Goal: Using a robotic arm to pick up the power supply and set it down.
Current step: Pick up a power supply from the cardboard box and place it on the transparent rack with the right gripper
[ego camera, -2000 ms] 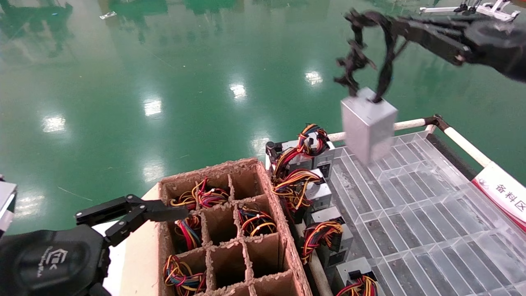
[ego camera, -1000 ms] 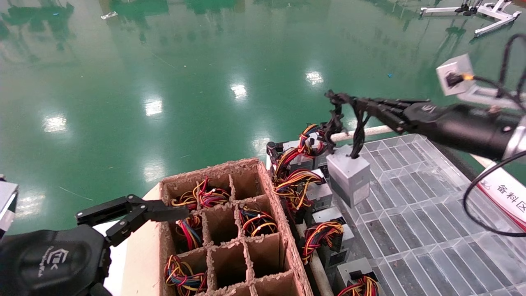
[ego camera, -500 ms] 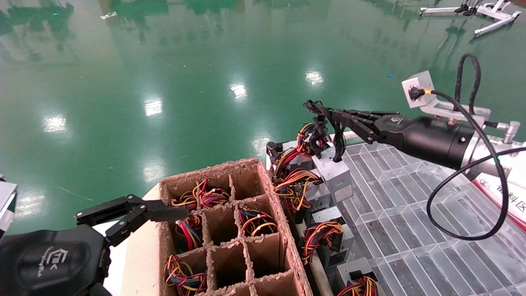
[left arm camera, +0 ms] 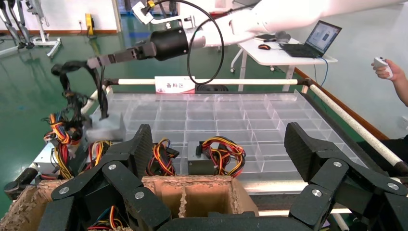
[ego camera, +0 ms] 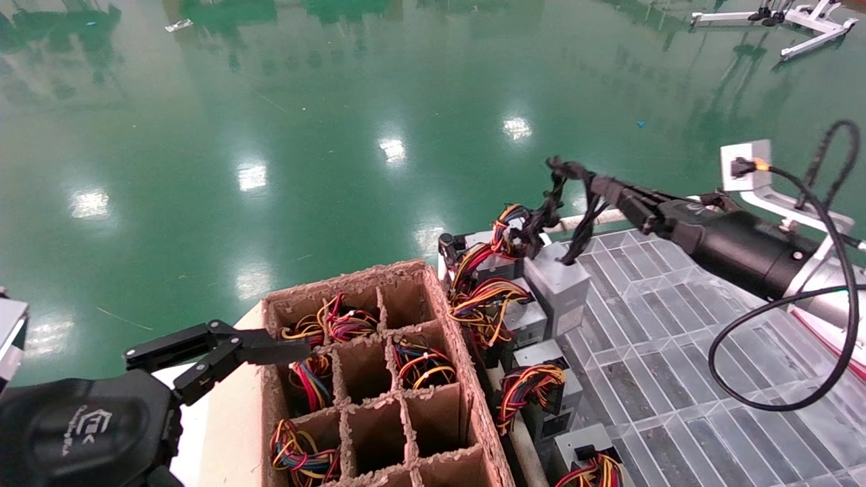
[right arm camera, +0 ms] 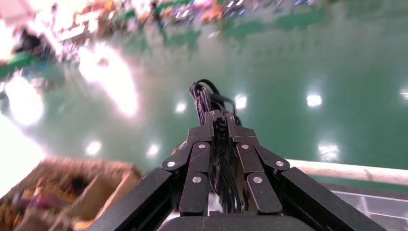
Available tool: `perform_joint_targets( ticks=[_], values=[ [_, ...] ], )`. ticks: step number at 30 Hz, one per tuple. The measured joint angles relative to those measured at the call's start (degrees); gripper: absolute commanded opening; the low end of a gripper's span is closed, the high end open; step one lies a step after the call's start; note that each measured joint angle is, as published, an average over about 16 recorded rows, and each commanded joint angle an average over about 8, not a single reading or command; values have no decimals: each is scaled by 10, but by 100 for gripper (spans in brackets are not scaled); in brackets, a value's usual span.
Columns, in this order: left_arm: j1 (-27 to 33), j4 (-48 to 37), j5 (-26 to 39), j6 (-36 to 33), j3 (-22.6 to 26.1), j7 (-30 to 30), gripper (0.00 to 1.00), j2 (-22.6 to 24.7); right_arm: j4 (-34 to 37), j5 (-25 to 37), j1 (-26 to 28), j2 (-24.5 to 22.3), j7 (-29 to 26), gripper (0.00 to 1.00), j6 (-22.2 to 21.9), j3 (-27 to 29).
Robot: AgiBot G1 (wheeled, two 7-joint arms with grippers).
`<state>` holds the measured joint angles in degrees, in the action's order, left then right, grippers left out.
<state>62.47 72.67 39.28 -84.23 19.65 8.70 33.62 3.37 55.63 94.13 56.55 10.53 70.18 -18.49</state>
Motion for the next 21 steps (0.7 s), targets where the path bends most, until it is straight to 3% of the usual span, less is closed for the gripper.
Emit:
perform_joint_targets(
  ticks=[13, 21],
  values=[
    [0, 0, 0, 0, 0, 0, 100, 0, -4, -50, -35, 38, -7, 0, -63, 34],
    [0, 0, 0, 0, 0, 0, 100, 0, -14, -62, -41, 57, -20, 0, -68, 43]
  ],
)
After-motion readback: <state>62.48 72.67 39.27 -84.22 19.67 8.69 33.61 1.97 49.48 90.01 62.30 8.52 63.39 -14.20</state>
